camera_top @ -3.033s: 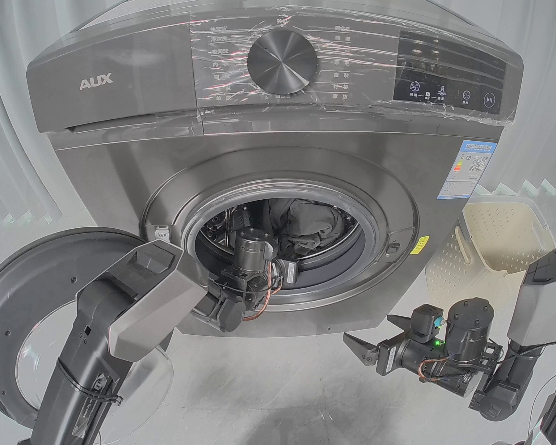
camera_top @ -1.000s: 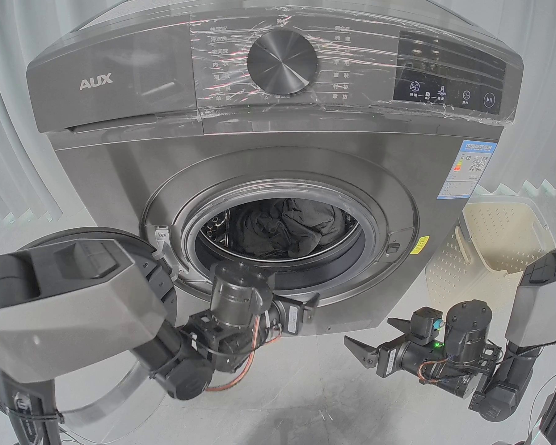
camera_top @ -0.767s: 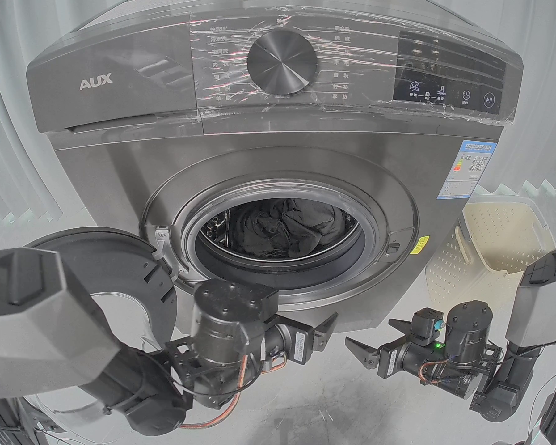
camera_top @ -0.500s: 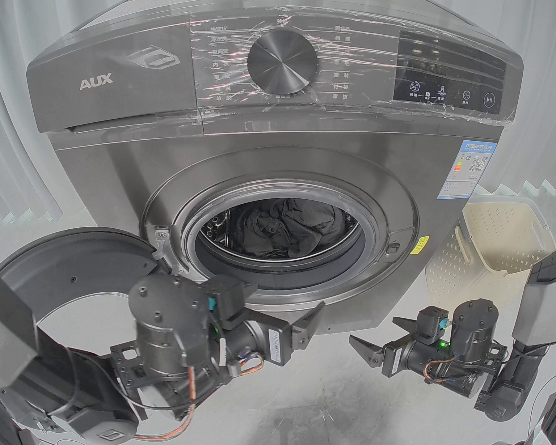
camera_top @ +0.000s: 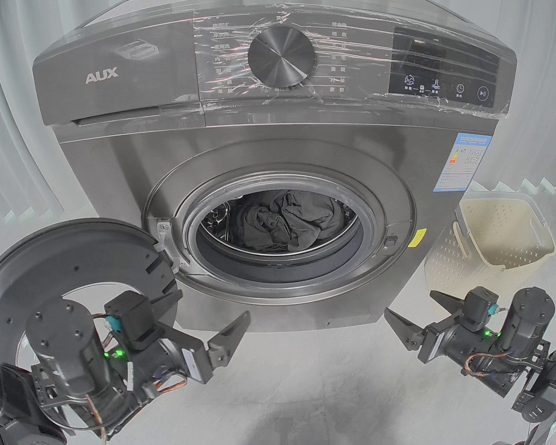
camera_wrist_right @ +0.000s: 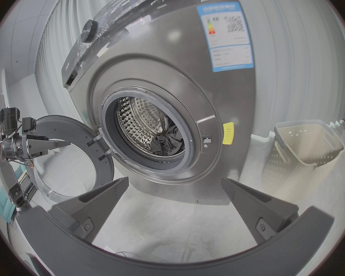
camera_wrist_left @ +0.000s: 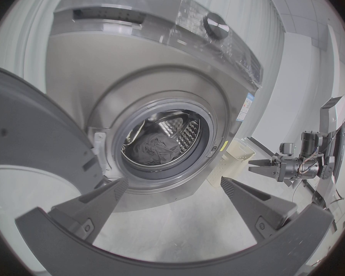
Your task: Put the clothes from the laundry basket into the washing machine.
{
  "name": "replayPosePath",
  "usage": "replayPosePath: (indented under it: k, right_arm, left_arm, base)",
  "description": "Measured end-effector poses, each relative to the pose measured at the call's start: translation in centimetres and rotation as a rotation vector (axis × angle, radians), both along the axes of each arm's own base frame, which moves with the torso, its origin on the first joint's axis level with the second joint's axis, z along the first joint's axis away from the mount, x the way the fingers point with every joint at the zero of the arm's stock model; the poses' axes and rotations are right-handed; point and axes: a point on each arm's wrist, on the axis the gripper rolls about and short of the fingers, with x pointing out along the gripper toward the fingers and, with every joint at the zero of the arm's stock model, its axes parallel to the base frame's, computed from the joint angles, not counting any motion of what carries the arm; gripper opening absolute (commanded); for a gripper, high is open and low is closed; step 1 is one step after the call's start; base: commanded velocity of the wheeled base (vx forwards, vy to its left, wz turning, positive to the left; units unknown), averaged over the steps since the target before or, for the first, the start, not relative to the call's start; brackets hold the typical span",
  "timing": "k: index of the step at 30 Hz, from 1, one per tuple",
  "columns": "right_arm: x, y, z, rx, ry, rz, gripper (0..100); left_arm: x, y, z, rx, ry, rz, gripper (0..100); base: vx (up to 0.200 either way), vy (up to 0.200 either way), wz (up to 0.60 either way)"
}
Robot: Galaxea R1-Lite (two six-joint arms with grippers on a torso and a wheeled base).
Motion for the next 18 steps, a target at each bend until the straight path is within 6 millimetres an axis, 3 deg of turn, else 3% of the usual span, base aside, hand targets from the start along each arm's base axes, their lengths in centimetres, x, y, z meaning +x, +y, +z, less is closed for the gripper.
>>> replayPosePath:
  k: [8,18]
  right_arm:
    - [-1.7,-2.1,1.0,-0.032,-0.013,-0.033,100]
    - [-4.6,-4.4,2.2,-0.096,0.033,-0.057,100]
  left_arm:
    - [-2.0,3.6,0.4,0.029,-0.06,0.044,100]
    - [-4.3,6.5,0.9,0.017,-0.12,0.071,100]
  base:
    - [-0.2,0.0,0.0]
    - [-0.2,0.0,0.0]
